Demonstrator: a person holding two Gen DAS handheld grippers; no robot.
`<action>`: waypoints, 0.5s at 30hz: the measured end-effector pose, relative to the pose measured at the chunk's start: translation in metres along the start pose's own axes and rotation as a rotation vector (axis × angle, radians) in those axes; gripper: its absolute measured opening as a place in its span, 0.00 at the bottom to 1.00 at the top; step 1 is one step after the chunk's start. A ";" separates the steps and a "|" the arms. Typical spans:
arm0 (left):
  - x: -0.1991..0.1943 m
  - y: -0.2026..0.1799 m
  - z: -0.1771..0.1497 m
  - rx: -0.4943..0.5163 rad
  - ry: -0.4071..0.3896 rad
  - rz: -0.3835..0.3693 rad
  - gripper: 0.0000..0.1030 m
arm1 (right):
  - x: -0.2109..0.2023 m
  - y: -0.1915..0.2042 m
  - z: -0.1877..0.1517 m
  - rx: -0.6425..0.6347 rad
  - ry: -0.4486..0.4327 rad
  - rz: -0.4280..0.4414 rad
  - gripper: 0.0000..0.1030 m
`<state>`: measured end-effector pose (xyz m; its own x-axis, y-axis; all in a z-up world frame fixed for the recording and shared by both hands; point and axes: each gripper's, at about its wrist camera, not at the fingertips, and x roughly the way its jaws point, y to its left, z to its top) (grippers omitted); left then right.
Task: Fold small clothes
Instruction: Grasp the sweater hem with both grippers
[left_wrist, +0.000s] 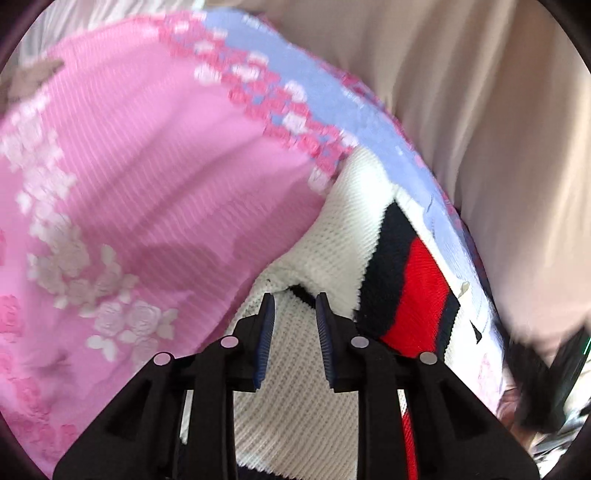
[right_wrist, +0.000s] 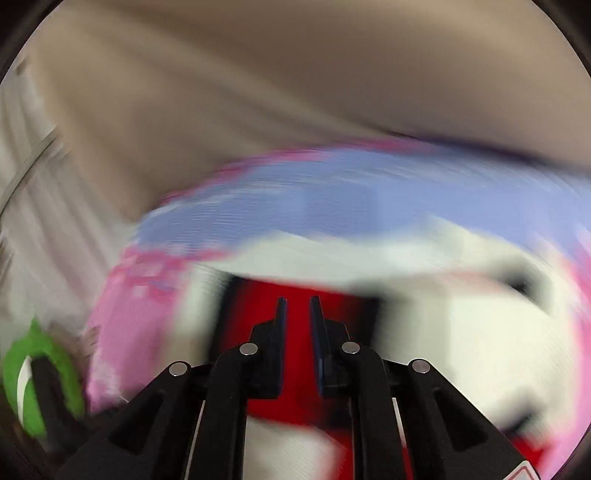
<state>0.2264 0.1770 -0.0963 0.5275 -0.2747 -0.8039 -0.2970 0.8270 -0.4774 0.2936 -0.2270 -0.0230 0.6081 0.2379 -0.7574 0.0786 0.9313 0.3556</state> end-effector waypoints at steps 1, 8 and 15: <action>-0.002 -0.003 -0.002 0.015 -0.013 0.015 0.30 | -0.018 -0.033 -0.015 0.060 0.002 -0.067 0.14; 0.042 -0.017 -0.009 0.071 -0.006 0.155 0.34 | -0.024 -0.142 -0.065 0.196 0.101 -0.209 0.03; 0.005 -0.007 -0.023 0.128 0.028 0.155 0.42 | -0.110 -0.150 -0.091 0.263 0.015 -0.193 0.35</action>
<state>0.2127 0.1580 -0.1052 0.4604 -0.1514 -0.8747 -0.2681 0.9156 -0.2996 0.1426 -0.3674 -0.0427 0.5505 0.0695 -0.8319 0.3937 0.8571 0.3321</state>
